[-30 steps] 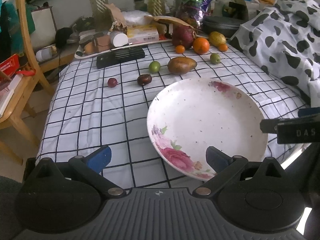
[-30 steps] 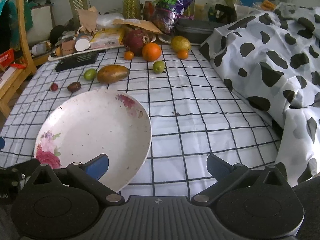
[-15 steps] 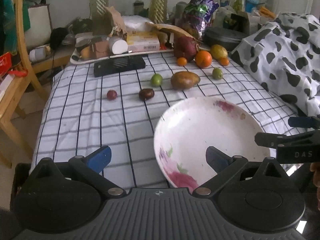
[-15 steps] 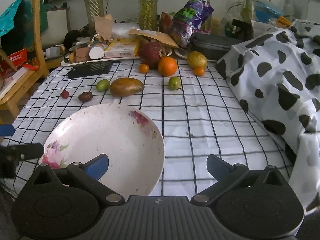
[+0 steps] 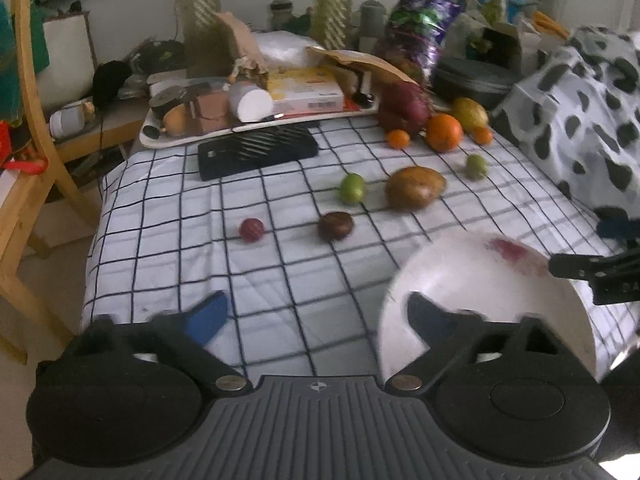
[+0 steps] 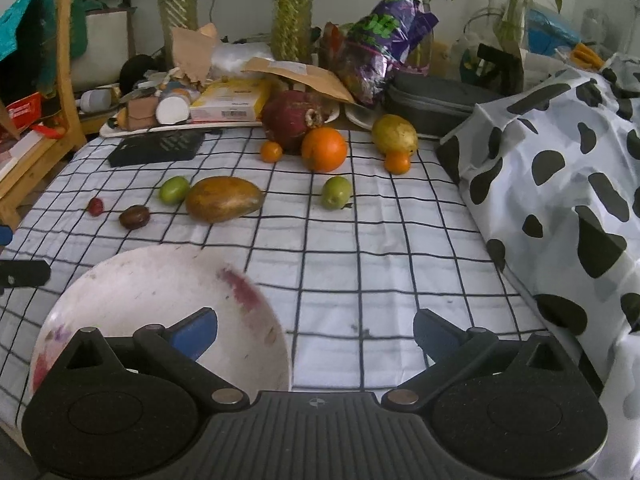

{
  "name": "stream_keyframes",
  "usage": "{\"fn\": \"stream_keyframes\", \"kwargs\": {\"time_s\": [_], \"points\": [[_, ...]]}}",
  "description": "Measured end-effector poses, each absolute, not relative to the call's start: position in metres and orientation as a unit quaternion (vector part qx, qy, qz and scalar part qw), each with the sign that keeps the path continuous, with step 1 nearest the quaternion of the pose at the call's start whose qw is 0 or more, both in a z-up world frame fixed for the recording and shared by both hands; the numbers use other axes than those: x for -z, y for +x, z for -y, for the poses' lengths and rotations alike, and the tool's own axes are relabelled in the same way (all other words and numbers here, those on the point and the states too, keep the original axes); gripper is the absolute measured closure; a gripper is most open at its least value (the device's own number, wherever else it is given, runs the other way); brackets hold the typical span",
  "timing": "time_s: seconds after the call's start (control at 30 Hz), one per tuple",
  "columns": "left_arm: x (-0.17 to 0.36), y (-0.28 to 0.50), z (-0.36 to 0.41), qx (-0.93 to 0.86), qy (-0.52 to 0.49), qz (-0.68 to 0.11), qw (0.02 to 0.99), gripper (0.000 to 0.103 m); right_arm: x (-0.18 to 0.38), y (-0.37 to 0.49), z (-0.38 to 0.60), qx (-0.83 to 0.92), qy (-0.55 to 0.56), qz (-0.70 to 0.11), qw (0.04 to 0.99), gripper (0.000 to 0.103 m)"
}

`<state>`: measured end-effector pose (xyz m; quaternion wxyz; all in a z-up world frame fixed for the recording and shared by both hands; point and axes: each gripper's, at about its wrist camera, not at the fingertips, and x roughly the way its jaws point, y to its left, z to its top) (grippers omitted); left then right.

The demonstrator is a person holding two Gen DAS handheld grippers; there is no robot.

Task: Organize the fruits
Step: 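Lower the left gripper onto the small red plum and close it, then grasp the green round fruit with the right gripper while the left holds the plum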

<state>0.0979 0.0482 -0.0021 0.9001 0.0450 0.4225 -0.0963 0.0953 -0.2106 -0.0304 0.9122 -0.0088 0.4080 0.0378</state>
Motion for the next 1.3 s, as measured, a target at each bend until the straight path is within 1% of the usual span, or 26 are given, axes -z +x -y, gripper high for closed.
{"fn": "stream_keyframes", "kwargs": {"time_s": [0.1,0.23,0.27,0.37,0.43,0.53,0.63,0.73,0.83,0.9,0.93,0.97,1.3], "points": [[0.003,0.111,-0.058,0.088,0.039,-0.423,0.901,0.02,0.032,0.107,0.215,-0.035,-0.001,-0.411,0.911,0.0],[0.005,0.13,-0.066,0.089,0.031,-0.423,0.901,0.024,0.034,0.121,0.218,-0.033,0.001,-0.412,0.91,0.0],[0.006,0.135,-0.067,0.09,0.031,-0.425,0.9,0.031,0.034,0.125,0.219,-0.032,0.001,-0.413,0.91,0.0],[0.012,0.151,-0.07,0.091,0.033,-0.435,0.895,0.043,0.035,0.136,0.22,-0.032,0.005,-0.416,0.909,0.0],[0.015,0.161,-0.073,0.093,0.033,-0.44,0.892,0.045,0.036,0.142,0.221,-0.034,0.006,-0.416,0.909,0.0],[0.02,0.174,-0.077,0.092,0.032,-0.446,0.89,0.051,0.037,0.148,0.222,-0.035,0.005,-0.417,0.908,0.0],[0.025,0.186,-0.082,0.095,0.023,-0.454,0.885,0.063,0.037,0.158,0.224,-0.034,0.006,-0.419,0.907,0.0],[0.03,0.194,-0.08,0.1,0.029,-0.462,0.881,0.067,0.037,0.166,0.226,-0.035,0.008,-0.42,0.907,0.0],[0.035,0.202,-0.078,0.099,0.04,-0.465,0.879,0.067,0.039,0.172,0.227,-0.034,0.004,-0.421,0.907,0.0],[0.038,0.207,-0.077,0.099,0.045,-0.467,0.878,0.071,0.04,0.176,0.228,-0.032,0.002,-0.422,0.906,0.0],[0.04,0.209,-0.076,0.096,0.049,-0.469,0.877,0.078,0.04,0.177,0.228,-0.032,0.002,-0.422,0.906,0.0],[0.042,0.21,-0.076,0.094,0.053,-0.472,0.875,0.081,0.041,0.179,0.229,-0.031,0.002,-0.422,0.906,0.0],[0.027,0.209,-0.076,0.084,0.036,-0.444,0.891,0.082,0.043,0.197,0.235,-0.035,-0.001,-0.415,0.909,0.0]]}}
